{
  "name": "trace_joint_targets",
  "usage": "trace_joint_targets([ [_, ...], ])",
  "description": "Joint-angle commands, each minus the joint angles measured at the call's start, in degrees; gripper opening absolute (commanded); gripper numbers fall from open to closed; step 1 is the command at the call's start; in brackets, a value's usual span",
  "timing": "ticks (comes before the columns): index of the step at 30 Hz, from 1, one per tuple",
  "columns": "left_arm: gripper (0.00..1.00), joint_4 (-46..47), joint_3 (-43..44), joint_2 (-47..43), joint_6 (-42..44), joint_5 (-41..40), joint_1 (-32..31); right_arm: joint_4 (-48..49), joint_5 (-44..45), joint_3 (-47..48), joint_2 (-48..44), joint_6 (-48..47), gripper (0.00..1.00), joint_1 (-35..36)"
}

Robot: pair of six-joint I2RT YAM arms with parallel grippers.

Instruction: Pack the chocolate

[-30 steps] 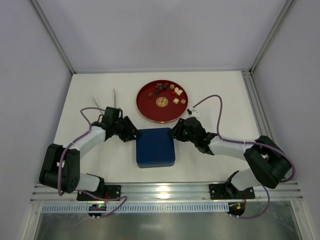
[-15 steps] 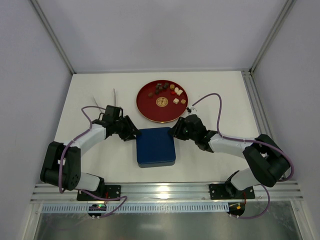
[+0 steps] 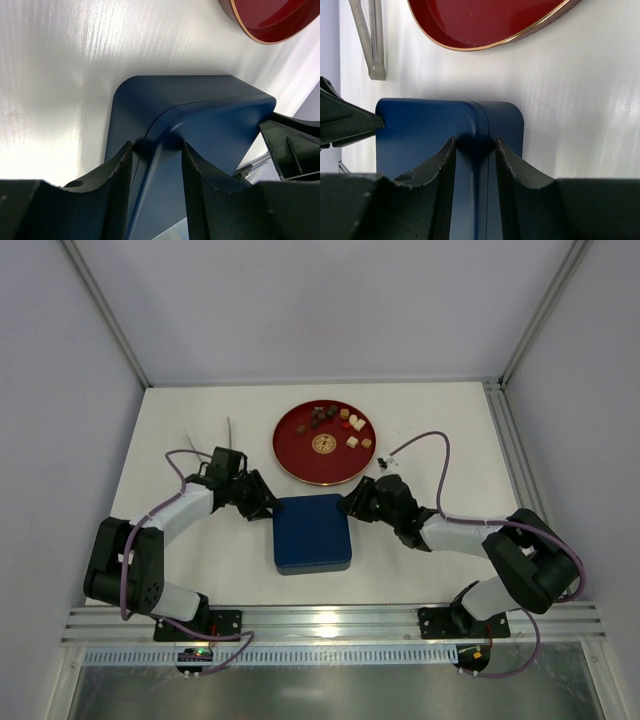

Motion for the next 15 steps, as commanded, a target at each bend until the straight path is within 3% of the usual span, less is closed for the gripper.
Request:
trace_joint_targets([
  [1,0.33,-10.30,-6.67,10.12,2.92,-14.25,-1.39,-14.68,-3.94,-7.69,8.30,-1.76,0.28,1.34],
  [11,0.30,-10.91,-6.85,12.32,0.02,-15.65,-3.24,-7.73,-4.65,-10.42,11.73,-0.18,0.24,1.42],
  [15,0.31,-11.61,-6.68,11.80,-0.07,-15.92,-3.33,-8.68,-3.07,-11.82,9.10,-0.53,0.24,1.42],
])
